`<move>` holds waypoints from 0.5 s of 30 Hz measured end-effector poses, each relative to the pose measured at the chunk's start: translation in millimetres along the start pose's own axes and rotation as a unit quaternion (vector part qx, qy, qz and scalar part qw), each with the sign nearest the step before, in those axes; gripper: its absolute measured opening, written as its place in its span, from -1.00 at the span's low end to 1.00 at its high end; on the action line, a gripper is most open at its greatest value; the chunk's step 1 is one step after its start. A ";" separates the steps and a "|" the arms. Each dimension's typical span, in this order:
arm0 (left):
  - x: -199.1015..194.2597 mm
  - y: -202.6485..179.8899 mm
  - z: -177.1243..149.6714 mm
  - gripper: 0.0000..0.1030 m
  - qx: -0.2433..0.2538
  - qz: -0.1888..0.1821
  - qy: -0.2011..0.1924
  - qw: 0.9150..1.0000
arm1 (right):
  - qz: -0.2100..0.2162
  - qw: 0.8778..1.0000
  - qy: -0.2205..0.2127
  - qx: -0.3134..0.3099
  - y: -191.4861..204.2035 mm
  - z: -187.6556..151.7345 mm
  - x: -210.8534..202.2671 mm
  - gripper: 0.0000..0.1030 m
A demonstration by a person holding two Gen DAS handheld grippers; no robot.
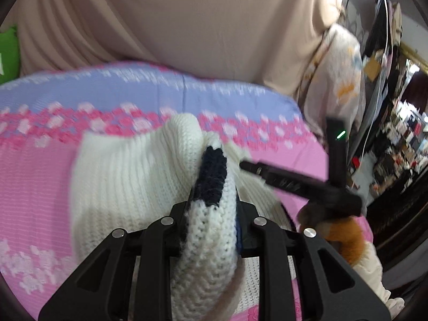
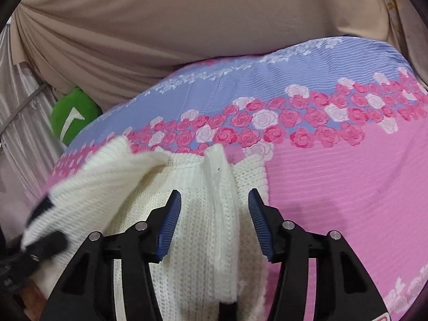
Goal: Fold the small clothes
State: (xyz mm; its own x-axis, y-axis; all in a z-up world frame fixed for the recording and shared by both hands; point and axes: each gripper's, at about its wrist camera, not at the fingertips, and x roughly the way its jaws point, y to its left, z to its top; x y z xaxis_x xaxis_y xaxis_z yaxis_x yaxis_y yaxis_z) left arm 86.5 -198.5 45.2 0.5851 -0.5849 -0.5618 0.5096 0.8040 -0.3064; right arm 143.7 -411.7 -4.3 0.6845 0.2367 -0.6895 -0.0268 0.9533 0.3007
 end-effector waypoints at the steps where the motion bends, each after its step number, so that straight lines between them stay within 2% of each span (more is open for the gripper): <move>1: -12.9 5.0 4.0 -0.58 -0.007 0.002 -0.017 1.000 | -0.011 1.000 0.006 -0.015 4.4 2.1 4.4 -0.83; 2: -25.3 11.0 8.0 -0.58 -0.016 0.006 -0.032 0.999 | -0.010 1.000 -0.002 -0.021 7.5 4.8 2.1 -0.84; 5: -57.7 26.8 16.9 -0.58 -0.034 0.030 -0.072 0.996 | 0.051 0.996 -0.065 -0.018 14.9 14.2 -34.5 -0.85; 7: -66.5 32.3 20.8 -0.58 -0.040 0.040 -0.082 0.995 | 0.060 0.994 -0.094 -0.012 10.9 19.0 -48.1 -0.85; 8: -66.1 33.7 21.7 -0.58 -0.043 0.040 -0.083 0.995 | 0.045 0.996 -0.083 -0.007 5.3 20.8 -39.9 -0.85; 10: -57.6 33.3 22.8 -0.58 -0.046 0.033 -0.074 0.996 | -0.009 1.000 0.004 -0.005 -7.8 18.7 8.7 -0.85; 11: -52.1 32.3 22.2 -0.58 -0.047 0.027 -0.067 0.996 | -0.015 0.999 0.034 0.003 -15.6 12.9 27.5 -0.89; 12: -47.7 30.8 20.5 -0.58 -0.046 0.021 -0.060 0.997 | 0.004 1.000 0.015 0.016 -17.5 12.0 22.4 -0.89; 13: -44.5 28.7 18.7 -0.58 -0.044 0.018 -0.055 0.997 | 0.000 1.000 0.018 0.020 -16.3 13.5 15.8 -0.86; 15: -37.7 23.9 14.7 -0.58 -0.038 0.016 -0.045 0.998 | -0.008 0.999 -0.023 0.022 -9.1 17.4 -12.7 -0.73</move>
State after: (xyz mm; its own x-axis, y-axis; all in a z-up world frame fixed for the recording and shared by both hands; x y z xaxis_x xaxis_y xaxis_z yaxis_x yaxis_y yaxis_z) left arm 85.8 -158.7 70.3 0.6569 -0.5629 -0.5017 0.4416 0.8265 -0.3491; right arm 147.9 -426.6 13.2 0.7170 0.2120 -0.6640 0.0157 0.9474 0.3195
